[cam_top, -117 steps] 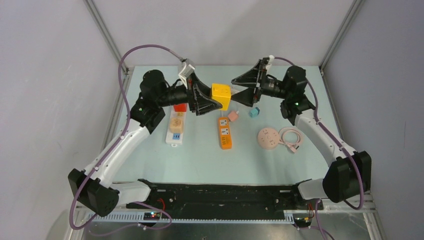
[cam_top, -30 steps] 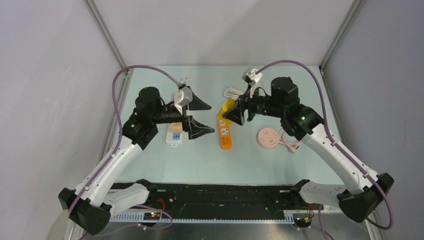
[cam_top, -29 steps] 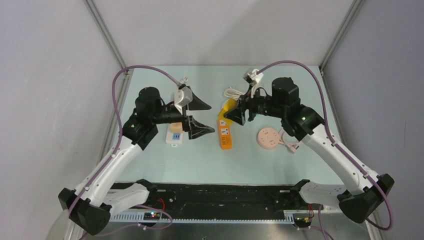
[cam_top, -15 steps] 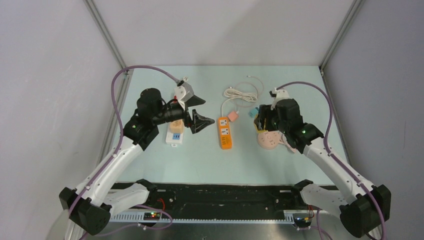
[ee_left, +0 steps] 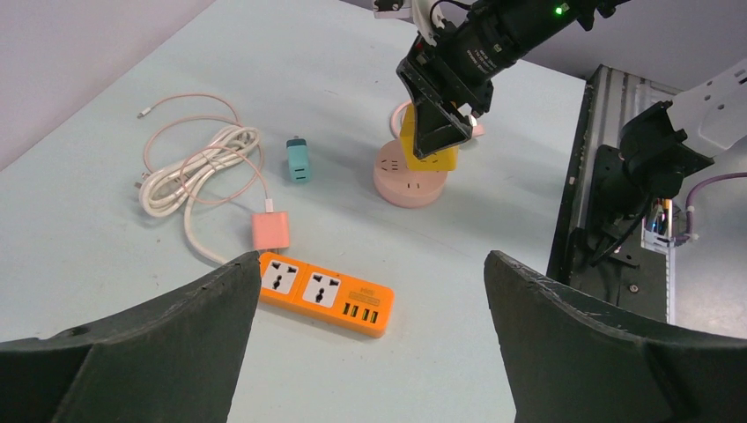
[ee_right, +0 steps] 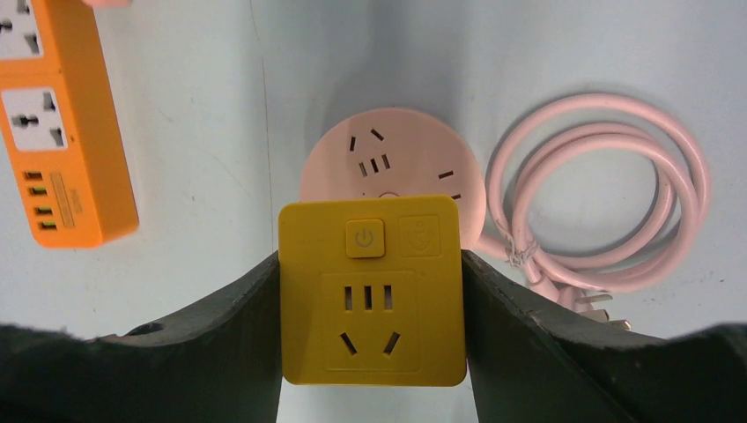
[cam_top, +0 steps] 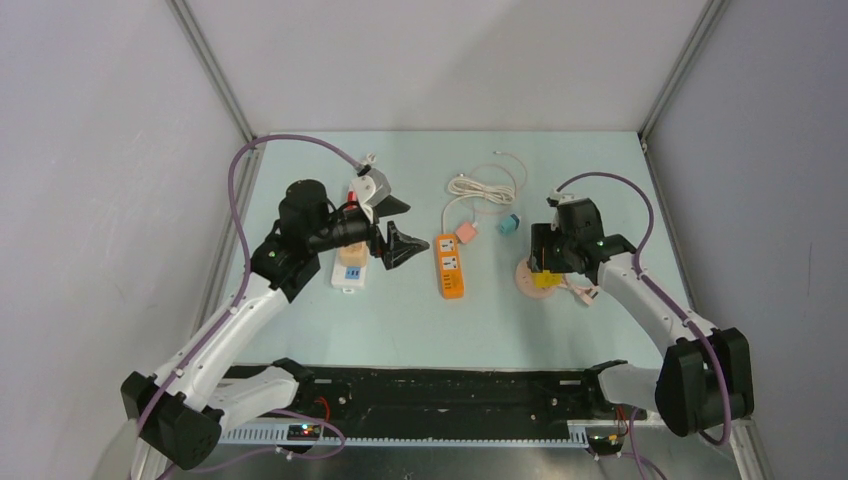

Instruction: Insert the plug

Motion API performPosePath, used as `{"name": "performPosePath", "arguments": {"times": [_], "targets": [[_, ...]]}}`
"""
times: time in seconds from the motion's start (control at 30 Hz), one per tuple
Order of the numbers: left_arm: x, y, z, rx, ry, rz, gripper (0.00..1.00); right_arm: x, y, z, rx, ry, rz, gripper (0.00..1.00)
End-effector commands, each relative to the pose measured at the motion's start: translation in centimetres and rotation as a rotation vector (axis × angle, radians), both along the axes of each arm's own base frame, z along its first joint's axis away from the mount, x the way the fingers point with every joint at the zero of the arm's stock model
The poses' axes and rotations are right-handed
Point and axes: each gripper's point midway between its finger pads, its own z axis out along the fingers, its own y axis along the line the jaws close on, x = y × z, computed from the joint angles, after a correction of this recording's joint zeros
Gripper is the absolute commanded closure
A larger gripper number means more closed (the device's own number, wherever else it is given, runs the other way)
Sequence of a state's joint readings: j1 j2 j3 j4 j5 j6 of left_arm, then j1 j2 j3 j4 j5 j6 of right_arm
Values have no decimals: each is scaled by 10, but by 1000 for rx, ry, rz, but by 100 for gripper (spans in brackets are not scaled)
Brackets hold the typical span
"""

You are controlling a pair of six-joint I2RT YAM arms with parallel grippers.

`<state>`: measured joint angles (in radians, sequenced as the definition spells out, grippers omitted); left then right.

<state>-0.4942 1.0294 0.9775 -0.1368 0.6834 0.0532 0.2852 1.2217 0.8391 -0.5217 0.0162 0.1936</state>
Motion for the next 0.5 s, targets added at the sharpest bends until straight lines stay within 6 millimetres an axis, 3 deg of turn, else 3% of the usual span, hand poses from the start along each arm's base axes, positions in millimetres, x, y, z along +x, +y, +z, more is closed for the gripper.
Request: {"name": "performPosePath", "arguments": {"times": [0.0,0.47], "targets": [[3,0,2,-1,-36,-3,0,7,4,21,-10,-65,102,100],[3,2,-6,11,-31,6,0,7,-1,9,-47,-67,157,100]]}}
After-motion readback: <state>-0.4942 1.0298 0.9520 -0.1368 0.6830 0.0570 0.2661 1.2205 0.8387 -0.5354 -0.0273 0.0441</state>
